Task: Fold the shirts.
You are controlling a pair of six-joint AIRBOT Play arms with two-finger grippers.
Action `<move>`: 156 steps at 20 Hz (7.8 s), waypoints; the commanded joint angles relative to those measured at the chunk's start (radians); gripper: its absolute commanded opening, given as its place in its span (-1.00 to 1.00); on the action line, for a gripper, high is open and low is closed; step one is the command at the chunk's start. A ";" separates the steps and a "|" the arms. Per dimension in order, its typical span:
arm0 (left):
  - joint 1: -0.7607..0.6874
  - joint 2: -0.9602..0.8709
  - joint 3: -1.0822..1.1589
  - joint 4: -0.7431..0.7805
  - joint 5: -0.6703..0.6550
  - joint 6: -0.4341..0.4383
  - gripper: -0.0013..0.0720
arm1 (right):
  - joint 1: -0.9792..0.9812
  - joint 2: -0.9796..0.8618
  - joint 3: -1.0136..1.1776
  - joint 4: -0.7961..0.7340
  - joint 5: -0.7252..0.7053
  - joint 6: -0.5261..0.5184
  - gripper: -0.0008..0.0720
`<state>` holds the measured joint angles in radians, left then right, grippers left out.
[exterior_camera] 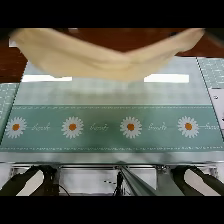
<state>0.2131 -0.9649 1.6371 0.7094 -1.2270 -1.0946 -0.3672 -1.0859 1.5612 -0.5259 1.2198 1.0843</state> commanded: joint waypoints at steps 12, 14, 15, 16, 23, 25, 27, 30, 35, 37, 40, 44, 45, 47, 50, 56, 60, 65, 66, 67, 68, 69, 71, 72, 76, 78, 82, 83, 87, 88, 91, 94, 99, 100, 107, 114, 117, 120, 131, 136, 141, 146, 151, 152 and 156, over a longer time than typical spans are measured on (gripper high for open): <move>0.001 0.418 0.435 0.439 -0.345 -0.479 -0.90 | 0.000 0.506 0.400 -0.694 0.246 0.432 -0.90; 0.001 0.414 0.418 0.447 -0.472 -0.478 -0.90 | 0.000 0.495 0.400 -0.728 0.389 0.425 -0.90; 0.001 0.414 0.385 0.448 -0.514 -0.478 -0.90 | 0.000 0.478 0.400 -0.741 0.477 0.407 -0.90; 0.001 0.414 0.332 0.448 -0.552 -0.473 -0.90 | 0.002 0.448 0.395 -0.739 0.584 0.394 -0.90; 0.000 0.375 -0.354 0.407 -0.243 -0.397 -0.90 | 0.003 0.151 0.112 -0.613 0.504 0.374 -0.90; 0.000 0.306 -0.518 0.342 -0.068 -0.352 -0.90 | 0.004 0.006 0.081 -0.511 0.455 0.380 -0.90; -0.001 0.198 -0.582 0.303 0.063 -0.311 -0.90 | 0.046 -0.125 0.081 -0.512 0.357 0.389 -0.90; -0.002 0.012 -0.563 0.277 0.232 -0.242 -0.90 | 0.152 -0.278 0.081 -0.544 0.156 0.388 -0.90; -0.002 -0.240 -0.505 0.138 0.484 -0.188 -0.90 | 0.307 -0.448 0.081 -0.577 -0.221 0.388 -0.90; -0.002 -0.302 -0.502 0.116 0.598 -0.188 -0.90 | 0.340 -0.497 0.081 -0.581 -0.356 0.388 -0.90; -0.004 -0.373 -0.503 0.116 0.727 -0.188 -0.90 | 0.352 -0.563 0.081 -0.580 -0.492 0.402 -0.90; -0.032 -0.469 -0.503 0.117 0.762 -0.179 -0.90 | 0.352 -0.649 0.081 -0.583 -0.478 0.415 -0.90; -0.042 -0.495 -0.504 0.117 0.757 -0.161 -0.90 | 0.352 -0.669 0.081 -0.583 -0.457 0.415 -0.90; -0.051 -0.539 -0.504 0.126 0.720 -0.146 -0.90 | 0.352 -0.707 0.081 -0.583 -0.395 0.417 -0.90; -0.042 -0.576 -0.504 0.170 0.661 -0.146 -0.90 | 0.351 -0.736 0.081 -0.584 -0.327 0.418 -0.90; 0.032 -0.506 -0.503 0.348 0.381 -0.086 -0.90 | 0.337 -0.649 0.081 -0.698 -0.128 0.416 -0.90; 0.041 -0.509 -0.504 0.365 0.231 -0.088 -0.90 | 0.340 -0.664 0.076 -0.760 0.034 0.470 -0.90; -0.003 -0.537 -0.503 0.367 0.208 -0.132 -0.66 | 0.352 -0.712 0.051 -0.747 0.035 0.479 -0.75; 0.003 -0.533 -0.499 0.373 0.184 -0.132 -0.24 | 0.350 -0.707 0.055 -0.737 0.040 0.460 -0.37; 0.018 -0.528 -0.478 0.401 0.124 -0.133 -0.02 | 0.343 -0.698 0.071 -0.740 0.073 0.423 -0.09; 0.040 -0.524 -0.446 0.448 0.034 -0.133 -0.02 | 0.331 -0.682 0.097 -0.769 0.138 0.367 0.03; 0.069 -0.518 -0.415 0.502 -0.060 -0.142 -0.02 | 0.322 -0.661 0.119 -0.830 0.219 0.325 0.03; 0.153 -0.478 -0.415 0.574 -0.198 -0.193 -0.02 | 0.303 -0.599 0.119 -1.072 0.386 0.291 0.04; 0.202 -0.445 -0.449 0.570 -0.222 -0.213 -0.02 | 0.272 -0.565 0.100 -1.096 0.406 0.318 0.06; 0.365 -0.275 -0.767 0.537 -0.272 -0.217 0.68 | 0.116 -0.440 -0.122 -0.888 0.380 0.278 0.33; 0.408 -0.218 -0.931 0.480 -0.274 -0.212 0.76 | 0.055 -0.402 -0.242 -0.779 0.340 0.256 0.33; 0.414 -0.200 -1.102 0.464 -0.234 -0.181 0.76 | 0.013 -0.364 -0.382 -0.713 0.266 0.207 0.33; 0.414 -0.200 -1.126 0.451 -0.197 -0.181 0.76 | 0.014 -0.360 -0.399 -0.704 0.248 0.200 0.33; 0.414 -0.203 -1.163 0.345 0.001 -0.182 0.75 | 0.014 -0.358 -0.421 -0.661 0.212 0.192 0.33; 0.413 -0.203 -1.170 0.307 0.045 -0.181 0.75 | 0.014 -0.358 -0.421 -0.649 0.211 0.192 0.33; 0.362 -0.204 -1.188 0.276 0.139 -0.183 0.58 | 0.014 -0.358 -0.421 -0.618 0.208 0.192 0.33; 0.265 -0.222 -1.192 0.276 0.188 -0.201 -0.19 | 0.014 -0.357 -0.421 -0.582 0.209 0.193 0.33; 0.212 -0.235 -1.191 0.278 0.173 -0.198 -0.90 | 0.002 -0.322 -0.447 -0.631 0.240 0.170 0.33; 0.212 -0.234 -1.191 0.277 0.167 -0.183 -0.90 | -0.016 -0.302 -0.489 -0.627 0.227 0.168 0.33; 0.212 -0.233 -1.191 0.277 0.153 -0.146 -0.90 | -0.091 -0.144 -0.910 -0.452 0.051 0.113 0.36; 0.212 -0.233 -1.191 0.276 0.143 -0.128 -0.90 | 0.062 -0.143 -1.082 -0.234 -0.218 0.078 0.34; 0.212 -0.231 -1.186 0.276 0.142 -0.128 -0.90 | 0.232 -0.143 -1.085 -0.220 -0.361 0.134 -0.52; 0.213 -0.212 -1.110 0.277 0.097 -0.121 -0.90 | 0.250 -0.105 -0.997 -0.226 -0.301 0.097 -0.89; 0.151 -0.340 -0.714 0.037 0.207 -0.131 -0.90 | 0.396 -0.263 -0.523 -0.236 -0.711 0.157 -0.90; 0.123 -0.511 -0.470 0.015 0.207 -0.130 -0.90 | 0.381 -0.430 -0.402 -0.236 -0.758 0.158 -0.90; 0.123 -0.665 -0.365 0.017 0.187 -0.156 -0.90 | 0.381 -0.526 -0.375 -0.233 -0.790 0.161 -0.89; 0.139 -0.732 -0.364 0.019 0.187 -0.170 0.16 | 0.366 -0.522 -0.373 -0.247 -0.798 0.152 0.21; 0.237 -0.700 -0.323 0.055 0.034 -0.170 0.32 | 0.216 -0.385 -0.368 -0.706 -0.612 0.282 0.21; 0.249 -0.689 -0.323 0.058 0.009 -0.154 0.30 | 0.179 -0.379 -0.365 -0.819 -0.526 0.357 0.22; 0.241 -0.678 -0.323 0.057 -0.024 -0.144 0.27 | 0.016 -0.455 -0.365 -0.539 -0.287 0.297 0.65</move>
<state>0.4496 -1.6501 1.3106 0.7624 -1.2091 -1.2472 -0.2508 -1.5101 1.1950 -1.1751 0.7467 1.3960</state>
